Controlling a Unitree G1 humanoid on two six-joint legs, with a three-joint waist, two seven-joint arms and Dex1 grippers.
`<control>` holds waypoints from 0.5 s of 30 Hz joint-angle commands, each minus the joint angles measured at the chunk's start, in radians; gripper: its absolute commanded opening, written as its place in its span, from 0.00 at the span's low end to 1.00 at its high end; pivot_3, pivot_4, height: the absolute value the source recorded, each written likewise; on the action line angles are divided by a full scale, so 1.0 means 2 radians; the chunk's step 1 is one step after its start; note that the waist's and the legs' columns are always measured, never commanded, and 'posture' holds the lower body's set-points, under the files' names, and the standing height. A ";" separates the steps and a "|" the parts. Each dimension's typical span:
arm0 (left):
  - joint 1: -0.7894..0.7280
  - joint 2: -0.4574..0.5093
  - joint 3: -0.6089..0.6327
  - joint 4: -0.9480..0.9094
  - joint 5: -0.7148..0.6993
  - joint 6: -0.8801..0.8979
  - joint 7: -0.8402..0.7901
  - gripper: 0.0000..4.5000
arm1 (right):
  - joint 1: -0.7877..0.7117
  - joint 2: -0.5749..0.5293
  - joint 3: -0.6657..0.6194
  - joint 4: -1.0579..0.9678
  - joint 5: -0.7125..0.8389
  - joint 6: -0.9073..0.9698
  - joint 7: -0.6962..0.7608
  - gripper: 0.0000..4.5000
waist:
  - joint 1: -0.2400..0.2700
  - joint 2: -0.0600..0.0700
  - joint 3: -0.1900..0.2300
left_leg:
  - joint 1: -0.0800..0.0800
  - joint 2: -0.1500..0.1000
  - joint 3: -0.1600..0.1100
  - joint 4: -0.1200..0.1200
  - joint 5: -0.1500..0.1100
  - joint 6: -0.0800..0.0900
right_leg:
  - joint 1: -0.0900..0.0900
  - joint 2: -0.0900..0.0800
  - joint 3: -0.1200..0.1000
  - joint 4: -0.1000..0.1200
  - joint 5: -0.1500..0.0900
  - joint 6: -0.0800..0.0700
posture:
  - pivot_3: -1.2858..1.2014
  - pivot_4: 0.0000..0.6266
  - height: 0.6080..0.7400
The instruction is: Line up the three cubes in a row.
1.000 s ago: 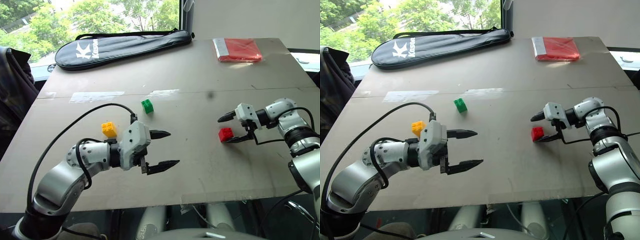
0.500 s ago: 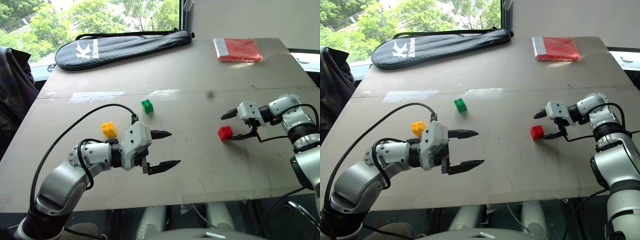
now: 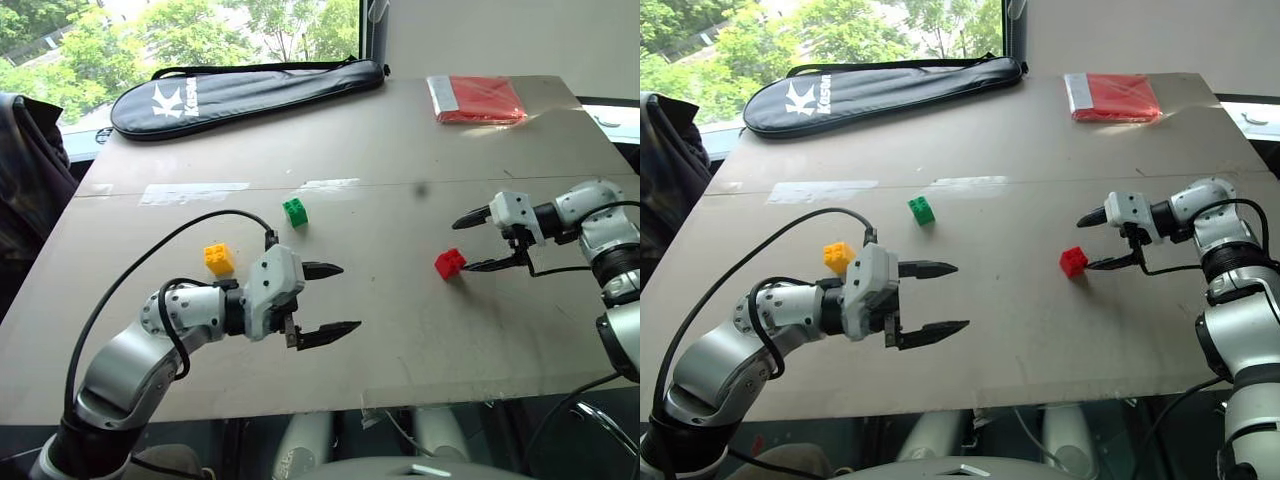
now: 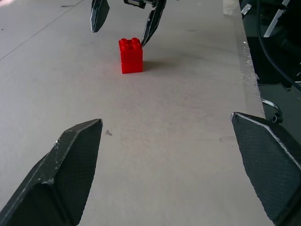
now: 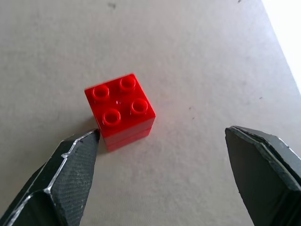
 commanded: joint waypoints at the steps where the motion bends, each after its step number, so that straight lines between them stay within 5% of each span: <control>1: 0.030 -0.012 0.028 -0.026 0.001 -0.013 0.026 1.00 | 0.035 -0.039 -0.043 -0.080 0.065 0.074 0.023 0.97 | 0.002 0.000 0.000 | 0.000 0.000 0.000 0.000 0.000 0.000 | 0.000 -0.001 0.001 0.000 0.000 0.000 | 0.52 0.24 0.65; 9: 0.122 -0.067 0.082 -0.027 0.034 -0.068 0.090 1.00 | 0.260 -0.078 -0.228 -0.303 0.184 0.218 -0.021 0.97 | 0.012 0.000 0.000 | -0.001 0.000 -0.001 0.000 -0.001 0.002 | 0.000 -0.002 0.001 -0.001 0.000 0.000 | 0.52 0.24 0.65; 15: 0.015 -0.162 0.033 0.067 0.151 -0.063 0.252 1.00 | 0.357 -0.052 -0.305 -0.400 0.199 0.247 -0.078 0.97 | 0.019 0.001 -0.001 | 0.001 0.000 -0.001 0.001 -0.001 0.003 | 0.002 0.000 -0.002 0.000 0.001 0.000 | 0.52 0.24 0.65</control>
